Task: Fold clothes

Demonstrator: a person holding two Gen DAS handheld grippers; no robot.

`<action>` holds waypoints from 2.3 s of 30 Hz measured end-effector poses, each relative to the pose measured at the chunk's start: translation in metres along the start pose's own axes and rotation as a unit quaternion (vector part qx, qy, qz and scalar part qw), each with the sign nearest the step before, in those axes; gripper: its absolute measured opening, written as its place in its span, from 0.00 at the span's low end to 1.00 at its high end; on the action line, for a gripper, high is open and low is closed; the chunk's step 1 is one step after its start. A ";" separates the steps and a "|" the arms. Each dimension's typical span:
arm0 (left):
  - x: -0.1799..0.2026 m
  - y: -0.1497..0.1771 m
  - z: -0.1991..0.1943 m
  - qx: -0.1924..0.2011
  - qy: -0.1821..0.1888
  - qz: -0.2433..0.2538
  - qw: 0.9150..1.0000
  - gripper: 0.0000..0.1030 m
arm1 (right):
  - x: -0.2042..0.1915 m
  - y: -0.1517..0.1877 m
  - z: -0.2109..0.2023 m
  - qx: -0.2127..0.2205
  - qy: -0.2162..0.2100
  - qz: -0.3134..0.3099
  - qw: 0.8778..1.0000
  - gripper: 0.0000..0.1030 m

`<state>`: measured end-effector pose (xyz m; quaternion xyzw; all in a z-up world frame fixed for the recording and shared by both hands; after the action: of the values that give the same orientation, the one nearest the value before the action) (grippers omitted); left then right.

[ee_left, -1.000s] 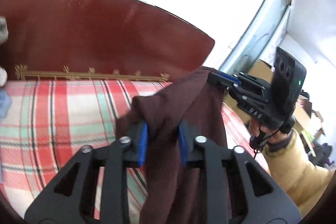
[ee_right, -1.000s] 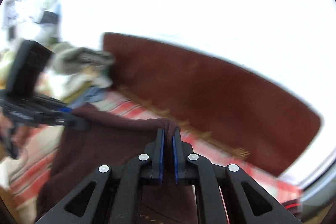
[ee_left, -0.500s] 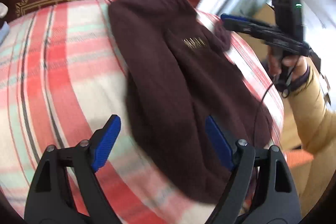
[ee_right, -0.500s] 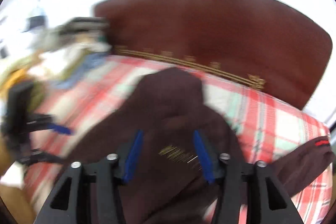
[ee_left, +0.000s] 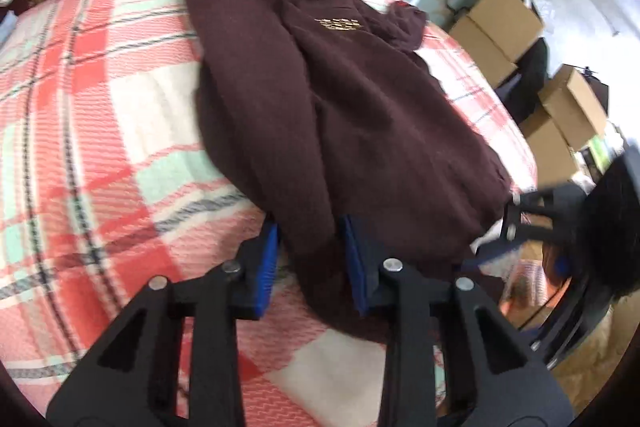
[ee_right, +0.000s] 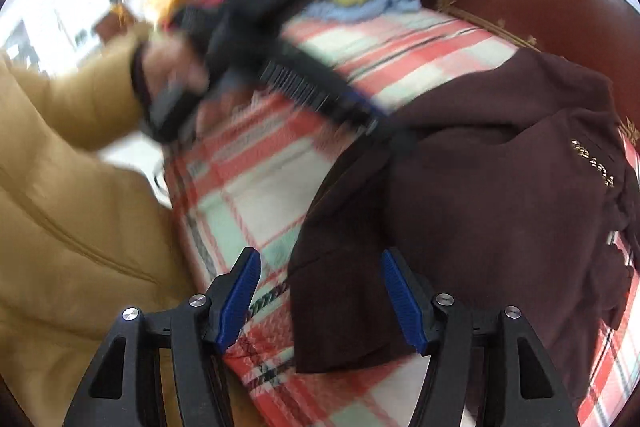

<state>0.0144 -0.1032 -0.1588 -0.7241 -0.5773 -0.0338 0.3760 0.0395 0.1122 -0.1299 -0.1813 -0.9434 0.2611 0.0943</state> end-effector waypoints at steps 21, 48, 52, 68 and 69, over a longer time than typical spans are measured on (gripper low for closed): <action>-0.036 -0.009 -0.233 0.250 -0.033 -0.040 0.967 0.69 | 0.003 -0.184 0.040 0.144 -0.313 0.245 0.906 0.10; -0.110 0.071 -0.131 0.098 -0.101 -0.124 0.982 0.82 | 0.039 0.036 -0.012 0.049 0.005 0.372 0.927 0.79; -0.096 0.073 -0.122 0.099 -0.090 -0.118 0.984 0.73 | 0.018 0.013 0.013 0.061 0.014 0.344 0.937 0.68; 0.035 0.030 -0.122 0.128 0.151 -0.035 0.980 0.19 | 0.085 0.060 -0.125 0.214 0.077 0.430 0.874 0.07; 0.048 0.026 -0.117 0.124 0.168 -0.021 0.978 0.19 | 0.093 0.074 -0.136 0.214 0.099 0.443 0.865 0.07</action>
<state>0.0978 -0.1340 -0.0653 -0.6432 -0.5205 -0.0911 0.5541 0.0127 0.2700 -0.0462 -0.5802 -0.6705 0.4519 0.0980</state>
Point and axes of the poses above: each gripper's, at about its wrist camera, not at the fingertips, and z roughly the way its jaws point, x to its right, y to its underside, the point moved 3 cm from there along z, roughly the way its jaws point, and after that the axes turned 9 degrees about y, right-handed, at the moved point
